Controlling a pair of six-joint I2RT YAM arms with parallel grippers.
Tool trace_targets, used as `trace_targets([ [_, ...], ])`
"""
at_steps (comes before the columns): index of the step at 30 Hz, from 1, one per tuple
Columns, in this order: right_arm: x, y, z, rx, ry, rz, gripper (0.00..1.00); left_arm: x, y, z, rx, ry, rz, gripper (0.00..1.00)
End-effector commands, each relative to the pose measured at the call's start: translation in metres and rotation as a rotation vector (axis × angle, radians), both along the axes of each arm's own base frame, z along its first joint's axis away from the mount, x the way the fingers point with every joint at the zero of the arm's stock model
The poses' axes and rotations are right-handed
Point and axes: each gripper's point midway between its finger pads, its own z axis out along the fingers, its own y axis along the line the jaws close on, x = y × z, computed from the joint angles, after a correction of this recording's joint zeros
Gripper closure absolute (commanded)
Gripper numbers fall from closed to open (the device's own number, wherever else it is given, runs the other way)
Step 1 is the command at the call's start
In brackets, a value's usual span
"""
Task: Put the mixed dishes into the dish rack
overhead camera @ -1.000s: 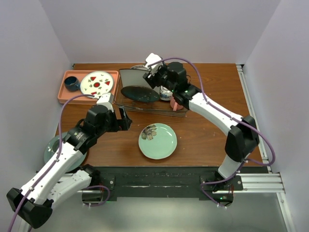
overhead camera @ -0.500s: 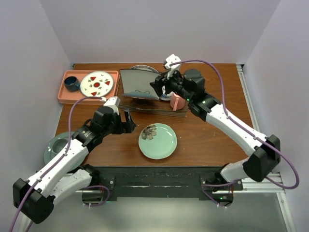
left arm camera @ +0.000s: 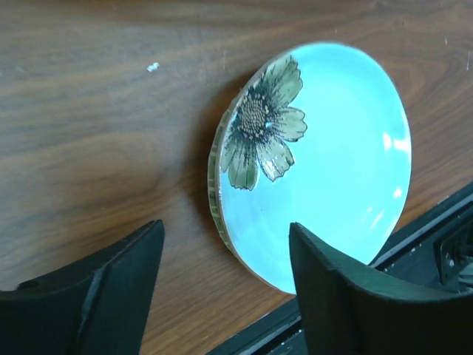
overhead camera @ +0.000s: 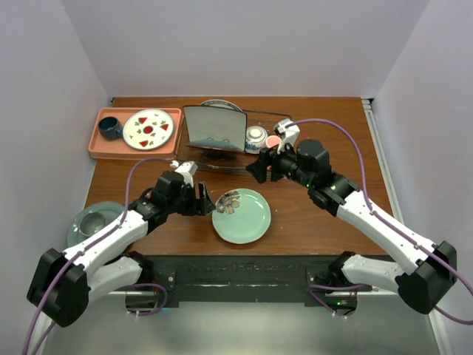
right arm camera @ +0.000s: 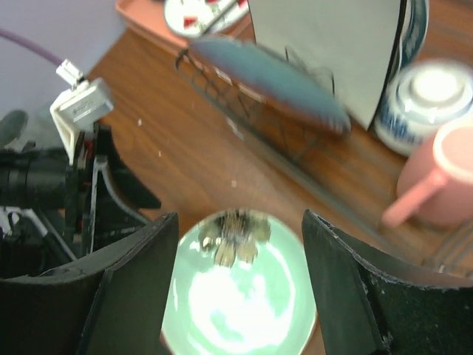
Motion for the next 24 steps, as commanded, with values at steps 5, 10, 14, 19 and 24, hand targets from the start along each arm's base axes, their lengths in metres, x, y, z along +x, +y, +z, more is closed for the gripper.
trace_targets([
  [5,-0.036,-0.031,-0.080,-0.038,0.296,-0.125,0.33,0.002,-0.027,-0.004,-0.112,0.004,-0.078,0.42],
  [10,-0.052,-0.048,-0.126,-0.055,0.413,-0.209,0.33,-0.001,-0.033,-0.018,-0.121,0.037,-0.097,0.65],
  [14,-0.058,-0.054,-0.143,-0.044,0.444,-0.243,0.31,0.001,-0.036,-0.026,-0.113,0.042,-0.102,0.73],
  [19,-0.061,-0.058,-0.161,-0.044,0.470,-0.269,0.31,0.000,-0.035,-0.039,-0.087,0.072,-0.108,0.82],
  [24,-0.062,-0.054,-0.176,-0.025,0.504,-0.271,0.34,-0.002,-0.037,-0.043,-0.081,0.083,-0.115,0.86],
])
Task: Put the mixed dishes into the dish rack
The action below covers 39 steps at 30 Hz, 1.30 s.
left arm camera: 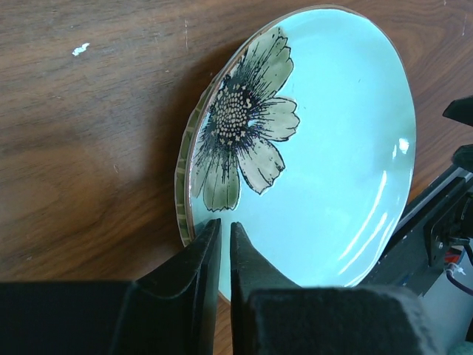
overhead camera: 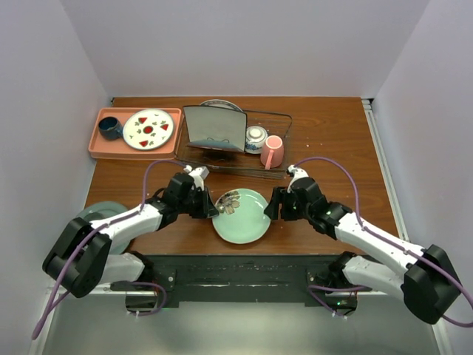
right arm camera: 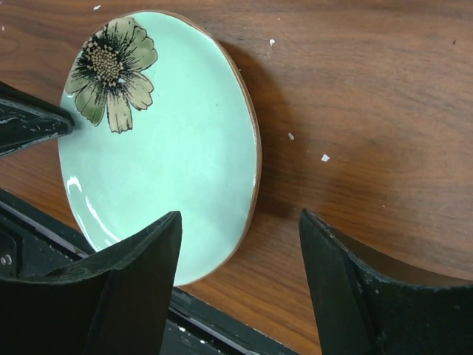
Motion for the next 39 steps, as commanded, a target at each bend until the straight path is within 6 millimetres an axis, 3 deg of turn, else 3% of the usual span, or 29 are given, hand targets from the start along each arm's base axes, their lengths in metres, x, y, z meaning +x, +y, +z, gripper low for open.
trace_targets([
  [1,0.009,0.009,-0.003,0.078,-0.012,-0.050,0.36,0.001,-0.003,-0.001,-0.006,-0.017,-0.012,0.87],
  [7,0.003,0.019,-0.020,0.143,0.033,-0.044,0.49,-0.002,-0.005,-0.002,-0.007,-0.012,-0.022,0.89],
  [10,0.002,0.019,-0.024,0.146,0.046,-0.052,0.60,-0.001,-0.006,0.001,-0.010,-0.019,-0.021,0.89],
  [14,0.002,0.014,-0.021,0.143,0.040,-0.076,0.88,0.003,-0.005,0.010,-0.007,-0.048,-0.014,0.88],
  [17,0.003,0.006,-0.016,0.118,0.023,-0.107,1.00,0.008,-0.004,0.019,-0.006,-0.078,-0.002,0.85],
  [22,0.004,-0.002,0.000,0.112,-0.014,-0.127,1.00,0.006,0.005,0.021,0.028,-0.074,0.018,0.72],
  [28,0.001,0.002,0.020,0.192,0.010,-0.166,1.00,0.004,0.009,0.021,0.023,-0.086,0.044,0.60],
  [34,-0.013,0.018,0.026,0.373,0.121,-0.207,1.00,-0.002,-0.002,0.020,-0.063,-0.088,0.015,0.56],
  [39,-0.020,0.013,0.024,0.411,0.141,-0.245,1.00,-0.003,-0.008,0.024,-0.093,-0.108,-0.001,0.56],
])
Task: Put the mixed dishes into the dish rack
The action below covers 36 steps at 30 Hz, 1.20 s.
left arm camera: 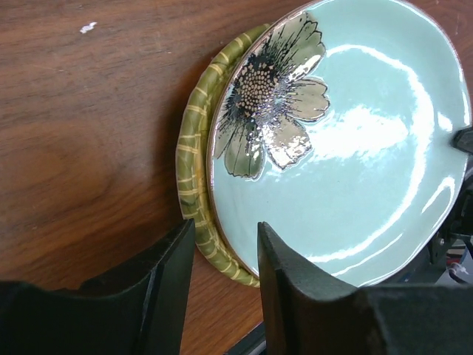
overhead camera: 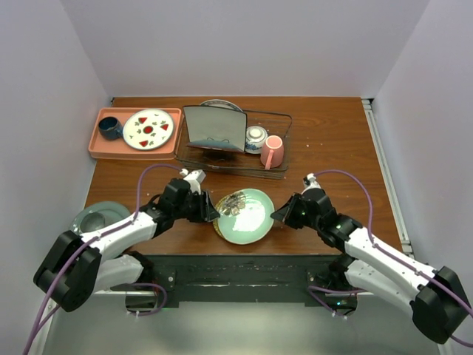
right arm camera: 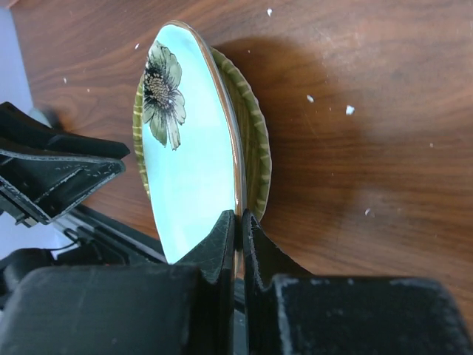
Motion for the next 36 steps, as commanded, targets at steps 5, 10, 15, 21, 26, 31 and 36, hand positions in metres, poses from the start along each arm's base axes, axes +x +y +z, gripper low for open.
trace_targets([
  [5,-0.003,-0.001,0.026,0.106,-0.043,-0.045,1.00,0.004,-0.023,0.017,-0.096,-0.081,-0.056,0.56],
  [10,-0.004,-0.003,0.023,0.073,-0.061,-0.020,1.00,0.002,-0.030,0.008,-0.073,-0.089,-0.069,0.58],
  [15,-0.004,-0.007,0.013,0.038,-0.057,-0.025,1.00,0.003,-0.025,-0.016,-0.003,-0.080,-0.036,0.63],
  [21,-0.005,-0.014,0.004,0.025,-0.057,-0.048,1.00,0.000,-0.023,-0.034,0.047,-0.073,-0.043,0.70],
  [26,-0.003,-0.012,-0.002,0.032,-0.073,-0.037,0.78,-0.005,-0.027,-0.041,0.051,-0.046,-0.069,0.77],
  [31,-0.004,-0.005,-0.009,0.059,-0.084,-0.012,0.46,-0.007,-0.028,-0.045,0.057,-0.033,-0.075,0.82],
  [36,-0.004,0.003,-0.021,0.086,-0.080,0.018,0.42,-0.009,-0.029,-0.049,0.059,-0.019,-0.085,0.87],
])
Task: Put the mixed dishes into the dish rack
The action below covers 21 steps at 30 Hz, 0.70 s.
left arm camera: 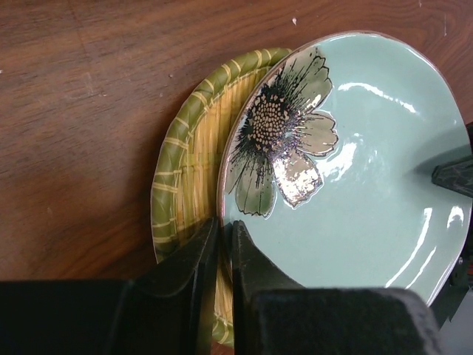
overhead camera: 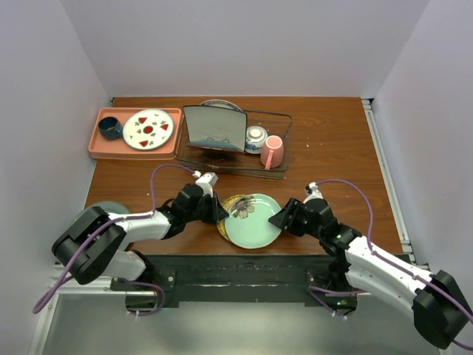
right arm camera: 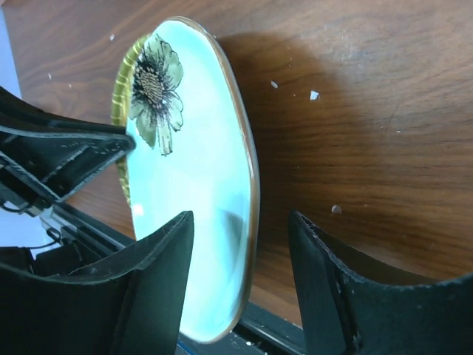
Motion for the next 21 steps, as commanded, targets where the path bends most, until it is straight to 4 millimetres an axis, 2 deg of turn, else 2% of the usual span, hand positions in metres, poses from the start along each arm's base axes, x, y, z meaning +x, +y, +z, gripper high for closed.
trace_targets([
  [1,0.008,0.015,0.007,0.070,-0.060,0.037,0.43,-0.019,0.009,-0.027,0.081,0.077,-0.036,0.88],
  [3,0.008,0.019,0.004,0.078,-0.054,0.050,0.45,-0.020,0.008,-0.027,0.079,0.079,-0.038,0.89],
  [7,0.010,0.022,0.007,0.088,-0.056,0.055,0.60,-0.020,0.008,-0.027,0.076,0.079,-0.040,0.89],
  [8,0.010,0.022,0.007,0.086,-0.053,0.055,0.67,-0.020,0.008,-0.027,0.076,0.079,-0.040,0.89],
  [10,0.011,0.022,0.012,0.088,-0.061,0.054,0.76,-0.020,0.007,-0.025,0.072,0.075,-0.041,0.89],
  [11,0.010,0.021,0.013,0.078,-0.054,0.052,0.87,-0.019,0.007,-0.024,0.071,0.074,-0.041,0.89],
  [13,0.010,0.019,0.019,0.069,-0.065,0.048,0.98,-0.018,0.007,-0.019,0.069,0.063,-0.039,0.88],
  [15,0.013,0.014,0.026,0.044,-0.077,0.031,1.00,-0.015,0.006,-0.010,0.062,0.047,-0.030,0.86],
  [17,0.014,0.007,0.031,0.001,-0.080,0.017,1.00,-0.012,0.009,-0.004,0.068,0.034,-0.014,0.78],
  [18,0.016,0.005,0.035,-0.012,-0.088,0.015,1.00,-0.007,0.007,0.010,0.050,0.001,-0.008,0.75],
  [20,0.020,0.006,0.052,-0.021,-0.137,0.030,1.00,-0.004,0.011,0.020,0.062,-0.021,0.010,0.68],
  [21,0.022,0.008,0.059,-0.022,-0.157,0.038,1.00,0.002,0.008,0.038,0.038,-0.063,0.017,0.65],
])
